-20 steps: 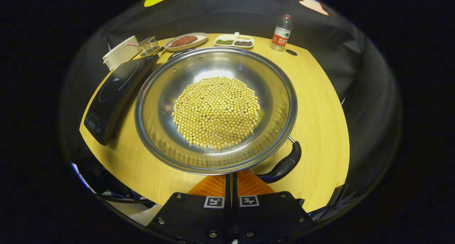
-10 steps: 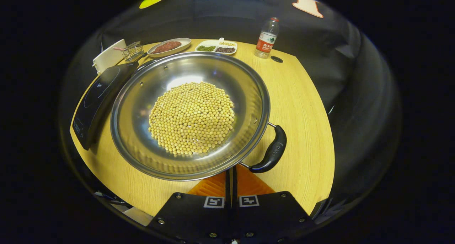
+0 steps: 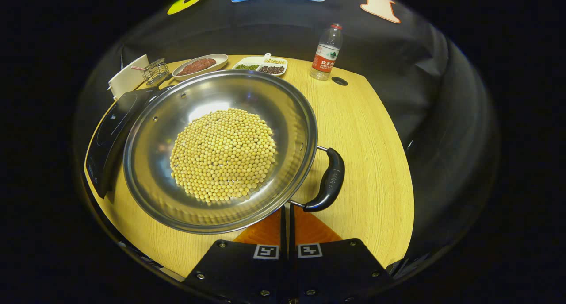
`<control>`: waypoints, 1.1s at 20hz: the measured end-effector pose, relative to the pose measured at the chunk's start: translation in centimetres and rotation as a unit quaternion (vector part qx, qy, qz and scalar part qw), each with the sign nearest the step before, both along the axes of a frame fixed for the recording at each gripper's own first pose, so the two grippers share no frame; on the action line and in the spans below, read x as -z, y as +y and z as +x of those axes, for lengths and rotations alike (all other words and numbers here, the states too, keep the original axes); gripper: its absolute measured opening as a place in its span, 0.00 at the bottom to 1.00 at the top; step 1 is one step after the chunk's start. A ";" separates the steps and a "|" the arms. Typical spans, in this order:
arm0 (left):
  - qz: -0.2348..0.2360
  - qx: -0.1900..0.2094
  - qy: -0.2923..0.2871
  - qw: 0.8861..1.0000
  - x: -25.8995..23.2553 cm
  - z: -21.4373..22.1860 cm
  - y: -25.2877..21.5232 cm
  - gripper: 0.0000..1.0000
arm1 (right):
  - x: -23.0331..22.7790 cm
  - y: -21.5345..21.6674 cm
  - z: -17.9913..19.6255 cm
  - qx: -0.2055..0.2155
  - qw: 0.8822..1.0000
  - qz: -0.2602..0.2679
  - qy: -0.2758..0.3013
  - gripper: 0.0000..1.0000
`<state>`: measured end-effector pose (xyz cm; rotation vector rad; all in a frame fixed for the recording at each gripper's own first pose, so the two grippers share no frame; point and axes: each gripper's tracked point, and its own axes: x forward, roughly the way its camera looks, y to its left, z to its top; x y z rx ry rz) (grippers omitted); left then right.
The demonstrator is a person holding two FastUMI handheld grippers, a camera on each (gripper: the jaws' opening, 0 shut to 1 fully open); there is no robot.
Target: First push the handle of the pot to place it horizontally, then grasp the pot with both hands and set it on the induction cooktop.
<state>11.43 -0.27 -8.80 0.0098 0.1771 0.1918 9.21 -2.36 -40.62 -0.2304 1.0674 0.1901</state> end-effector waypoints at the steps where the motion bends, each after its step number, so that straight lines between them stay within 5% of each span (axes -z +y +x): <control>1: 0.001 -0.002 0.002 1.000 0.2 -0.1 0.1 0.91 | -0.1 -0.1 0.6 0.004 1.000 -0.003 -0.008 0.01; 5: 0.002 -0.006 0.010 1.000 1.0 -0.4 0.1 1.00 | -0.1 -0.6 2.4 0.027 0.999 -0.006 -0.040 0.01; 13: -0.005 0.018 0.017 1.000 2.5 0.3 -1.8 0.91 | -2.8 -1.7 2.5 0.064 0.993 0.011 -0.096 0.01; 19: -0.011 0.040 0.024 0.999 4.0 1.3 -3.4 0.94 | -7.7 -1.0 2.9 0.086 0.978 0.074 -0.174 0.01; 22: -0.012 0.056 0.028 0.998 5.0 1.9 -4.4 0.98 | -10.2 -0.7 3.7 0.089 0.967 0.107 -0.212 0.54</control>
